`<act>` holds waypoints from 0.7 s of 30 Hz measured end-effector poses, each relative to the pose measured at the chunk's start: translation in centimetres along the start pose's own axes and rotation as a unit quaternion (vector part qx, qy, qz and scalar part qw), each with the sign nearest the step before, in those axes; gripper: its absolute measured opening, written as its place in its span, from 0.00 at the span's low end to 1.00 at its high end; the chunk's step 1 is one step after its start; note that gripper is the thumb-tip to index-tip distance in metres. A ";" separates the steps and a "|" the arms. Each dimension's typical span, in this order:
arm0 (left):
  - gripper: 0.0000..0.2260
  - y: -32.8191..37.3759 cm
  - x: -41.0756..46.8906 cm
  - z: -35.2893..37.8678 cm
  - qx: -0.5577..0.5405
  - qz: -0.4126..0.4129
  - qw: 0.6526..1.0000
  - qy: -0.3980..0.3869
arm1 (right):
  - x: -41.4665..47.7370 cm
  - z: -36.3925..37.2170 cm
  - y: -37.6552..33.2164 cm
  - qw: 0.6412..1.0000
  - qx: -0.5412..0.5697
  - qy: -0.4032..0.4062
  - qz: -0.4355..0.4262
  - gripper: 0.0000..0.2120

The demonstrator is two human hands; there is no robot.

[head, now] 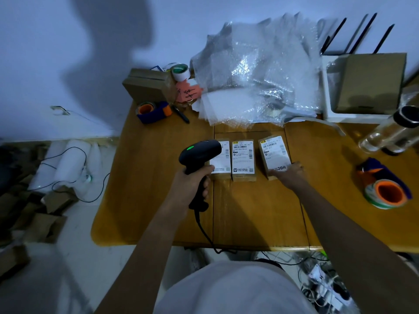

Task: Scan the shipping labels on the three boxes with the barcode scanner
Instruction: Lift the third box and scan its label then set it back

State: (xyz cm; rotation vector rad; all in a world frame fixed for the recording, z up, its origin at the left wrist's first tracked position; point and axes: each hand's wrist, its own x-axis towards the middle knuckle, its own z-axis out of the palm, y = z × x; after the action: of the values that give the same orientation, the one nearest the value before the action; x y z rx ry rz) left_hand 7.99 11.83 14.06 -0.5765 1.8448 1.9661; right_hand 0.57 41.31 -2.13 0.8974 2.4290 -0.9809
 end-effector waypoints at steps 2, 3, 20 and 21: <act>0.11 -0.2 -0.1 -0.1 -0.003 0.000 1.000 -0.002 | -0.5 0.0 0.2 1.000 0.018 -0.012 0.010 0.55; 0.10 -0.3 -0.2 -0.2 -0.003 0.000 1.000 -0.002 | -0.8 0.1 0.3 0.999 0.039 -0.025 0.021 0.56; 0.10 0.1 0.1 -0.5 0.005 0.011 0.999 -0.039 | -6.2 -1.5 0.9 0.933 0.355 -0.063 -0.016 0.10; 0.10 0.1 0.1 -0.4 0.005 0.012 0.999 -0.043 | -6.6 -1.4 0.9 0.931 0.359 -0.067 -0.026 0.10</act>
State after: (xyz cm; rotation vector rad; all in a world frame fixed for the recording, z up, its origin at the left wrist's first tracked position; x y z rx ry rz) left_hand 7.88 11.39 14.12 -0.4609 1.8178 1.9638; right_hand 5.84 40.06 1.95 0.9348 1.9814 -1.9423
